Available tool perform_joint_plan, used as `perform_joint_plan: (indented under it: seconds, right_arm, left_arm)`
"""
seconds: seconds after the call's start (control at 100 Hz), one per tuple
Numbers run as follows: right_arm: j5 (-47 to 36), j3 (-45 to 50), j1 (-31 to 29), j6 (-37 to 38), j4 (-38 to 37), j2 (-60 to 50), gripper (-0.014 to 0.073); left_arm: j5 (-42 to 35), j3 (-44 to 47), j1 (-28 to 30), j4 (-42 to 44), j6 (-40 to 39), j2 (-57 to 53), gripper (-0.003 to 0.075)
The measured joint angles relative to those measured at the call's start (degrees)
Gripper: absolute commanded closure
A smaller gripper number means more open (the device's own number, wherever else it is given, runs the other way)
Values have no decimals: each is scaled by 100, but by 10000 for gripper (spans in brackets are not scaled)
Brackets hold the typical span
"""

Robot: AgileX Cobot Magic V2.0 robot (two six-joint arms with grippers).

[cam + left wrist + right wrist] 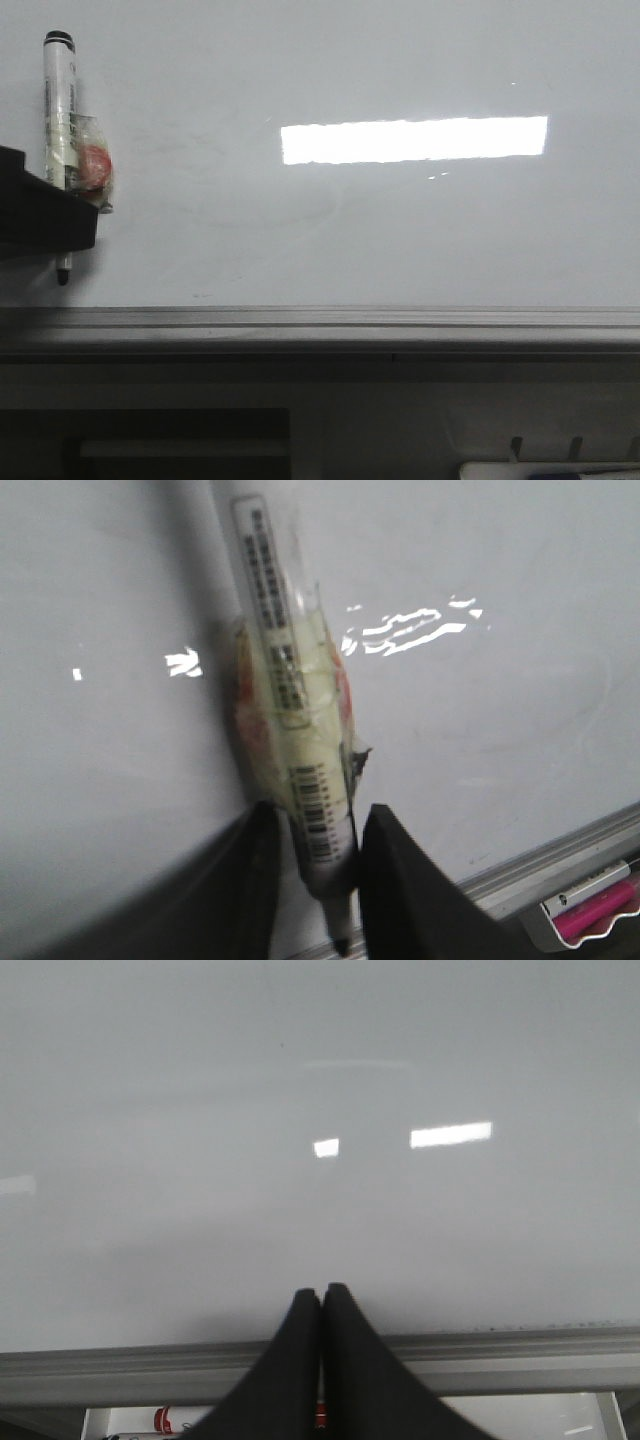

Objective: Write number 3 on whiteboard

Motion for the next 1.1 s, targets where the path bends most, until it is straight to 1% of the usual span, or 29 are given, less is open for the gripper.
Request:
perform_joint_plan:
  seconds: [0.23,0.32,0.41,0.52,0.61,0.68,0.73,0.8,0.85,0.94,1.01,1.1]
  right_arm:
    - [108,-97,0,-11,0,0,635]
    - [333,-299,195,-11,0,0,635]
    - [599,-480,628,-56,0,0,634]
    - [903,-665,1374,-266,0,0,634]
    - [1100,-851,2101,-777,0,0,633]
    - [1179,-1054,2681,-1186,0,0,629]
    - [1179,-1219,3057,-1338,0,14,599]
    - [1179,-1478,3529,-1425,0,105,506]
    - [1191,-1674,3803,-1452,0,234,402]
    - [1272,-1919,4193,-1486,0,614,243]
    - [1312,-2083,4414,-1498,0,982,188]
    - [1286,-2274,4659,-1506,0,1434,187]
  left_arm:
    - [58,0,0,80,0,12,741]
    - [95,0,0,366,0,12,741]
    - [230,0,0,727,0,12,741]
    - [369,0,0,1212,0,34,741]
    - [431,0,-61,1660,0,46,741]
    - [441,-11,-183,2207,0,46,741]
    - [444,-33,-309,2741,0,46,741]
    - [396,-58,-498,3395,0,46,741]
    - [287,-71,-625,3789,0,46,741]
    - [-9,-71,-810,4365,0,46,741]
    - [-212,-71,-882,4729,0,46,741]
    - [-314,-71,-895,5109,0,46,741]
